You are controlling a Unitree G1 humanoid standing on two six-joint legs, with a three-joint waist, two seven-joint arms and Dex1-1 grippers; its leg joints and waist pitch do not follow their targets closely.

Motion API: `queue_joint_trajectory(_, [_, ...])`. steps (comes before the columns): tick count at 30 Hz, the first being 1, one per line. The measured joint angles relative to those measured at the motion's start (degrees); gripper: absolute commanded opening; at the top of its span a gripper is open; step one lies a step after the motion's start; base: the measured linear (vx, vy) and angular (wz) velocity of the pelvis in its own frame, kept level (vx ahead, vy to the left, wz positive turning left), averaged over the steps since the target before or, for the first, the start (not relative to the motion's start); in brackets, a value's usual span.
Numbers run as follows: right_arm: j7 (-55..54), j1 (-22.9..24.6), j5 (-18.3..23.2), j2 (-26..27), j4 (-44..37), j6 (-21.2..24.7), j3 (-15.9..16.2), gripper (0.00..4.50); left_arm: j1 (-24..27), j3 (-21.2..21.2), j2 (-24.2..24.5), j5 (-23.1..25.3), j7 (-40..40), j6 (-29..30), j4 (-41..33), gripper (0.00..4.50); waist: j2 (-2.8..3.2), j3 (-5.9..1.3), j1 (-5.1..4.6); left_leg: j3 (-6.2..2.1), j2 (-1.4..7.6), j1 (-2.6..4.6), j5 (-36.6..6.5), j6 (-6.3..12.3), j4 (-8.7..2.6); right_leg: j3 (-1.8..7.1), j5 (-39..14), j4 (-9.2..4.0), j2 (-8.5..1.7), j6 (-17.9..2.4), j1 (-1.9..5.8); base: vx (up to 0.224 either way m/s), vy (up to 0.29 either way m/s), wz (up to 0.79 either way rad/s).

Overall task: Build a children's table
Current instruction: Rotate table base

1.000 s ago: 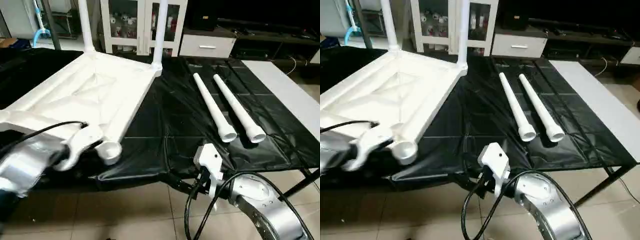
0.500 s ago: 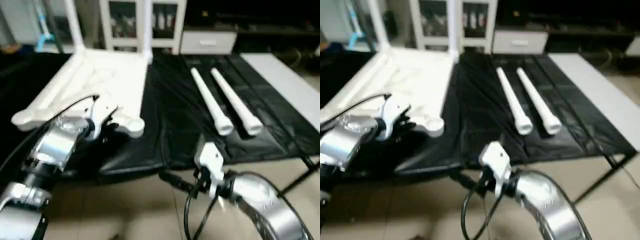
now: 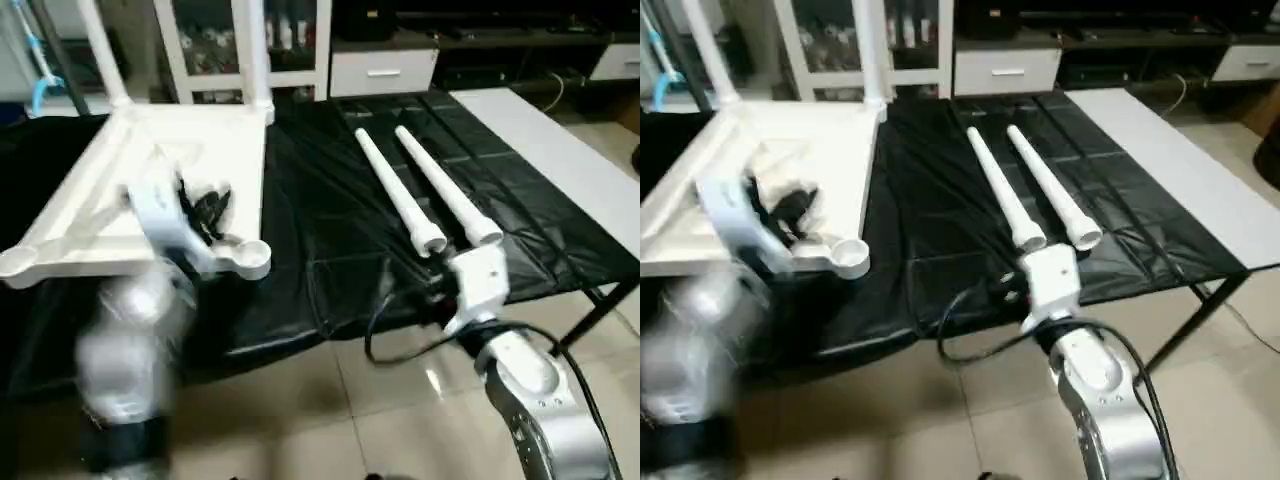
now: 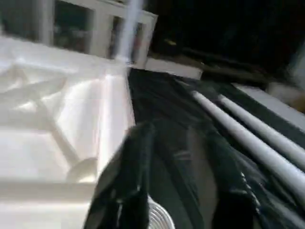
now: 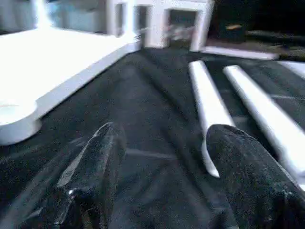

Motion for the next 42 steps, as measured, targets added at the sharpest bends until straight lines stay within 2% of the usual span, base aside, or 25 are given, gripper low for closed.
queue_joint_trajectory(2, [-0.9,0.2,0.7,1.3,0.0,0.0,-1.1,3.02,0.8,0.0,-1.2,1.3,3.3,-1.8,-0.9,1.42,0.05,-0.02,-0.09,-0.01,0.16,0.07,0.0,0.01,-0.05,-0.17,0.0,-0.01,0.09,0.0,0.01,0.000,0.000,0.00])
queue_joint_trajectory(3, [-1.1,0.4,1.6,1.7,0.0,0.0,-1.7,3.02,1.2,0.3,-1.2,2.5,4.9,-3.8,-0.9,1.77,0.08,-0.03,-0.21,-0.06,0.18,0.09,0.0,0.00,-0.10,-0.20,0.0,-0.01,0.15,0.1,0.00,0.000,0.000,0.00])
queue_joint_trajectory(5, [-1.9,0.6,2.2,2.2,0.0,0.0,-2.4,3.02,1.4,0.4,-1.2,5.0,7.6,-7.3,-0.8,1.77,0.19,-0.04,-0.23,-0.09,0.22,0.09,0.0,0.01,-0.13,-0.21,0.1,-0.01,0.20,0.1,0.01,0.000,0.000,0.00])
queue_joint_trajectory(8, [-4.2,0.6,1.6,3.6,0.2,-0.3,-2.3,3.02,1.6,0.4,-1.3,5.4,8.7,-10.4,-0.5,2.16,0.51,-0.15,-0.08,0.05,0.20,0.15,0.0,0.01,-0.14,0.07,0.4,0.00,0.20,0.2,0.01,0.000,0.000,0.00])
queue_joint_trajectory(11, [-4.9,0.6,1.2,4.3,0.2,-1.0,-1.7,3.02,1.8,0.4,-1.3,4.8,8.7,-12.4,-0.5,2.20,0.56,-0.24,0.11,0.35,0.11,0.09,0.0,0.01,-0.09,0.60,1.6,0.02,0.19,0.3,0.01,0.000,0.000,0.00])
queue_joint_trajectory(13, [-5.0,0.6,0.4,4.7,0.2,-1.3,-1.5,3.02,2.6,0.3,-1.2,4.5,8.7,-12.5,-0.5,2.50,0.53,-0.37,0.15,0.62,0.07,0.14,0.0,0.01,-0.10,1.23,2.2,0.22,0.25,0.5,-0.10,0.033,-0.007,0.02])
queue_joint_trajectory(15, [-5.0,0.9,-0.1,5.1,0.2,-1.3,-1.2,3.02,2.8,0.1,-1.2,4.3,8.6,-12.5,-0.5,2.66,0.43,-0.48,0.22,1.24,0.11,-0.03,0.0,0.00,-0.10,1.96,2.2,1.05,0.27,0.6,-0.76,0.074,-0.020,0.07])
queue_joint_trajectory(18, [-5.1,1.4,-0.2,5.3,0.2,-1.4,-0.6,3.02,4.4,-1.2,-1.0,4.4,8.7,-12.7,-0.5,2.90,0.97,-0.83,0.43,1.46,0.19,-0.47,0.0,0.14,-0.14,2.21,1.9,1.31,0.37,0.5,-1.24,0.048,-0.005,0.00])
queue_joint_trajectory(20, [-5.7,1.5,-0.3,5.6,0.2,-1.5,-0.6,3.02,5.8,-3.2,-0.8,4.6,9.0,-13.7,-0.5,3.09,1.07,-1.03,0.59,1.69,0.09,-0.88,0.2,0.47,0.10,2.80,1.5,2.00,0.36,0.4,-1.99,0.076,0.008,-0.03])
queue_joint_trajectory(26, [-6.8,1.5,0.1,6.6,0.2,-2.1,-1.7,3.02,7.0,-6.2,-0.7,3.7,8.0,-13.7,-0.5,3.50,1.12,-1.06,1.53,2.22,0.12,-0.66,-0.2,0.51,0.08,3.21,1.5,2.06,0.37,0.4,-1.99,0.008,0.001,0.00])
queue_joint_trajectory(31, [-6.8,1.5,0.5,6.8,0.2,-2.1,-2.0,3.02,7.7,-6.9,-0.6,3.2,7.9,-12.0,-0.6,3.89,1.25,-1.14,1.53,2.64,0.14,-0.49,-0.2,0.46,0.08,3.57,1.7,2.04,0.30,0.8,-1.96,0.000,0.000,0.00])
queue_joint_trajectory(35, [-6.8,2.0,0.5,6.8,0.0,-2.1,-1.9,3.02,8.6,-8.8,-0.6,2.2,7.6,-11.2,-0.6,4.37,1.32,-1.20,1.54,2.75,0.14,-0.41,-0.2,0.45,0.09,3.76,1.8,2.04,0.30,1.0,-1.94,0.000,0.000,0.00])
queue_joint_trajectory(38, [-6.9,2.1,0.5,7.0,0.0,-2.1,-1.9,3.02,8.5,-9.6,-0.6,1.5,5.9,-11.5,-0.6,4.37,1.38,-1.25,1.51,2.77,0.13,-0.37,-0.2,0.45,0.09,3.80,1.8,2.04,0.31,1.0,-1.94,0.000,0.000,0.00])
queue_joint_trajectory(40, [-6.9,2.1,0.5,7.0,0.0,-2.1,-2.0,3.02,8.3,-11.1,-0.4,2.3,5.0,-14.5,-0.1,4.37,1.38,-1.25,1.52,2.77,0.13,-0.38,-0.2,0.45,0.09,3.81,1.8,2.03,0.31,1.0,-1.94,0.000,0.000,0.00])
queue_joint_trajectory(42, [-6.8,2.1,0.5,6.9,0.0,-2.1,-1.9,3.02,8.3,-12.5,-0.3,5.8,5.0,-22.2,1.5,4.37,1.32,-1.32,1.48,2.76,0.13,-0.38,-0.2,0.45,0.09,3.82,1.9,2.03,0.31,1.0,-1.95,0.000,0.000,0.00])
